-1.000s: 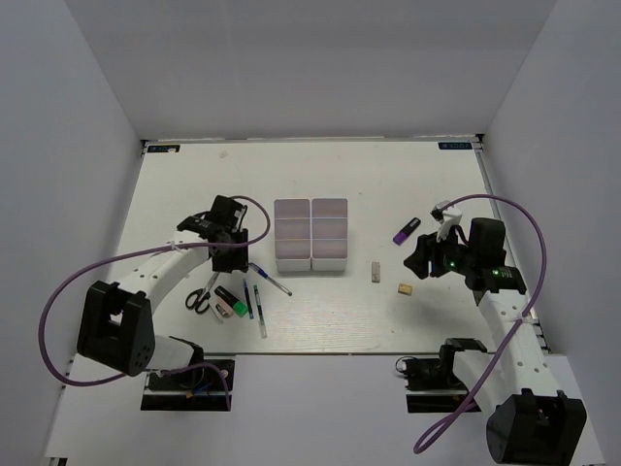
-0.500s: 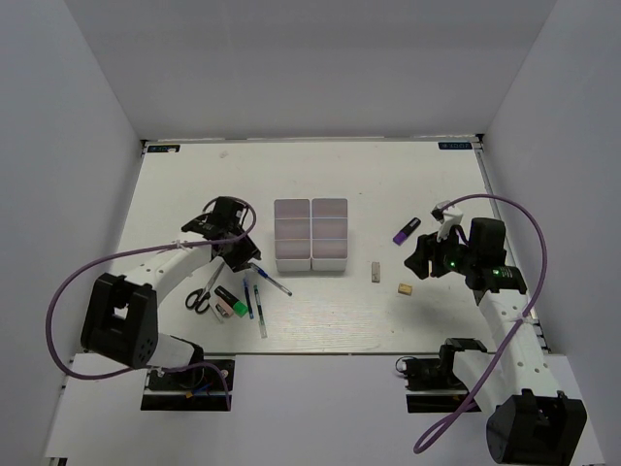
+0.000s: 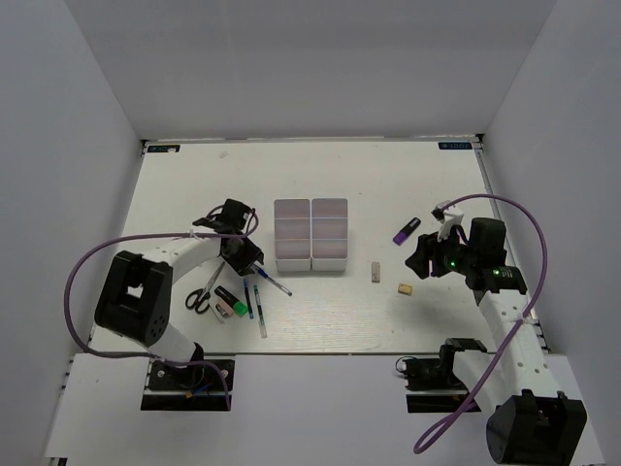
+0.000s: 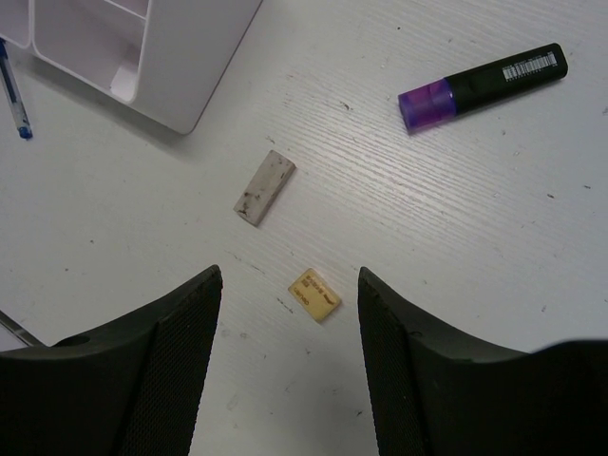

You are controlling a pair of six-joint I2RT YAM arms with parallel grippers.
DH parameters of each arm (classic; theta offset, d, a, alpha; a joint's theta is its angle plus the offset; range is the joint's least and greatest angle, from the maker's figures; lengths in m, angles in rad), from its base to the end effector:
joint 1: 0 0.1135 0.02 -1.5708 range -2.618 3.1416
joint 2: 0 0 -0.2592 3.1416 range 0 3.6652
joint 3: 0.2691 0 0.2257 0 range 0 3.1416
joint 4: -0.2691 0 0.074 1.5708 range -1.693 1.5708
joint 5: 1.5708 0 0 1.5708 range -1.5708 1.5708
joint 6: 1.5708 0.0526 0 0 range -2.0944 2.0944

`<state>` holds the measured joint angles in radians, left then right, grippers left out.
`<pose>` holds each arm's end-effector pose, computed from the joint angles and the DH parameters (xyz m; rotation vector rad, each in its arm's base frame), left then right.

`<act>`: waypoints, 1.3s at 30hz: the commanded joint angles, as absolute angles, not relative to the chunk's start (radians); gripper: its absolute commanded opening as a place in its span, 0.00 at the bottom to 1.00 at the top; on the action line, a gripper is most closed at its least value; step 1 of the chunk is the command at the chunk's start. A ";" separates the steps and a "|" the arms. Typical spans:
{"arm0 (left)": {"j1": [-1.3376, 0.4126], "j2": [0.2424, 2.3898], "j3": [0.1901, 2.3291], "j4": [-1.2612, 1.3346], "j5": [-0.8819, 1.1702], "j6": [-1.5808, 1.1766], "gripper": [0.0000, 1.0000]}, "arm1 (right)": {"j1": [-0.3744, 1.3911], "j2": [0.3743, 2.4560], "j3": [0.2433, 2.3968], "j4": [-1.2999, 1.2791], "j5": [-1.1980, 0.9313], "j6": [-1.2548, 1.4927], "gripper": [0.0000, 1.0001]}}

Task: Sort the stationery into containers
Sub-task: Pick up the pen from the center of the board.

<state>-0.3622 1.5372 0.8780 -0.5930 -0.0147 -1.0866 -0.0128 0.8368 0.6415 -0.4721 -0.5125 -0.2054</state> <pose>0.2431 -0.0913 0.1665 -1.0233 2.6911 -0.2907 0.1659 0.0237 0.2484 -0.4803 2.1209 0.4479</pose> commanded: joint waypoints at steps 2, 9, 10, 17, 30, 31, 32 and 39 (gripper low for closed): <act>-0.371 1.574 0.940 -0.624 -0.025 -1.111 0.45 | -0.014 0.815 0.686 -0.466 -0.497 -0.199 0.62; -0.377 1.640 0.965 -0.655 -0.031 -1.123 0.44 | -0.014 0.810 0.686 -0.468 -0.489 -0.198 0.64; -0.374 1.647 0.968 -0.661 -0.032 -1.124 0.44 | -0.014 0.810 0.684 -0.468 -0.486 -0.198 0.64; -0.377 1.667 0.973 -0.699 -0.044 -1.123 0.44 | -0.015 0.801 0.684 -0.468 -0.480 -0.198 0.64; -0.380 1.717 1.068 -0.867 -0.087 -1.058 0.42 | -0.015 0.795 0.684 -0.465 -0.477 -0.195 0.64; -0.379 1.710 1.065 -0.867 -0.100 -1.055 0.40 | -0.014 0.796 0.684 -0.465 -0.477 -0.195 0.64; -0.382 1.707 1.062 -0.870 -0.103 -1.057 0.36 | -0.014 0.793 0.686 -0.465 -0.477 -0.196 0.64; -0.379 1.736 1.048 -0.861 -0.118 -1.061 0.19 | -0.015 0.788 0.684 -0.465 -0.482 -0.193 0.64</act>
<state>-0.3752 1.7275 1.0389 -0.8539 -0.0834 -1.0626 -0.0128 0.8085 0.6418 -0.4721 -0.4774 -0.1978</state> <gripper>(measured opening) 0.249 0.637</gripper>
